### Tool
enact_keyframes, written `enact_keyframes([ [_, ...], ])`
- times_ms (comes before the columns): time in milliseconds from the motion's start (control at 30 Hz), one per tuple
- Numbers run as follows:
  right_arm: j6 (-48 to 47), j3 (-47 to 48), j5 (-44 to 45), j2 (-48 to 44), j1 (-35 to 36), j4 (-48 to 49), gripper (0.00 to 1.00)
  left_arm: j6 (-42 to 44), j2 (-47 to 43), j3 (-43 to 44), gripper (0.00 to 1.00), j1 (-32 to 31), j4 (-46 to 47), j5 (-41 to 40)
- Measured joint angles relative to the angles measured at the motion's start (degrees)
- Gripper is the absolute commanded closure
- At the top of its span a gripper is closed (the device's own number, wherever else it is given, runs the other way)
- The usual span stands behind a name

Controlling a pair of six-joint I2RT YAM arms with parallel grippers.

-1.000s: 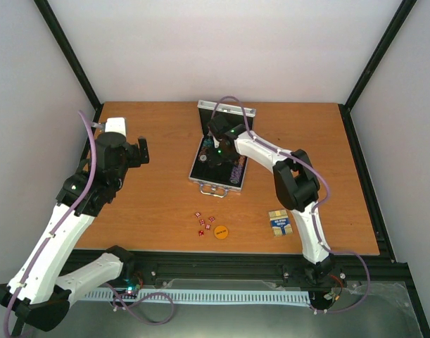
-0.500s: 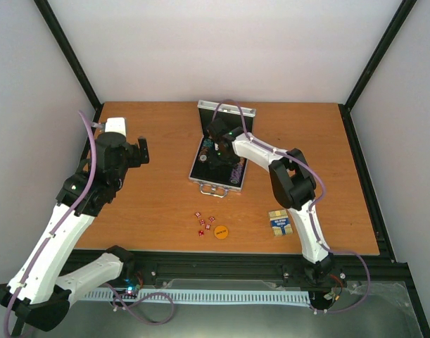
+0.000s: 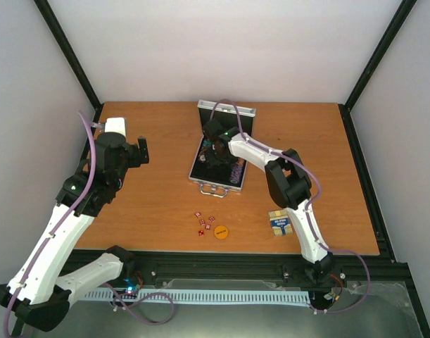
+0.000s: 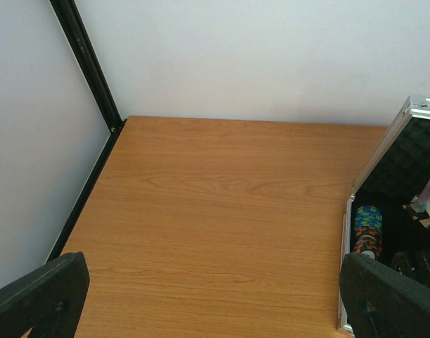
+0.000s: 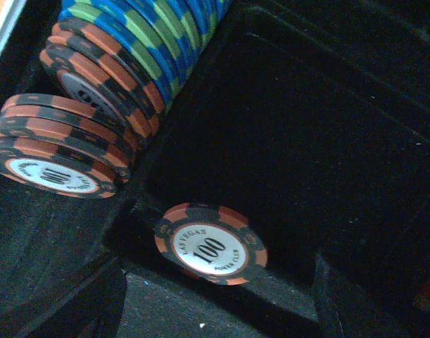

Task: Pack up texas hold em set

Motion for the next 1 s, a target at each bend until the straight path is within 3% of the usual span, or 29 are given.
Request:
enact_keyframes([
  [800, 5.1, 1.0, 2.8, 1.0, 1.4, 0.0, 0.34, 0.0, -1.7, 0.0, 0.0, 0.0, 0.0, -0.1],
  [900, 5.1, 1.0, 2.7, 1.0, 1.4, 0.0, 0.44, 0.0, -1.9, 0.0, 0.0, 0.0, 0.0, -0.1],
  [1000, 5.3, 0.9, 2.2, 1.0, 1.6, 0.7, 0.46, 0.0, -2.0, 0.0, 0.0, 0.0, 0.0, -0.1],
])
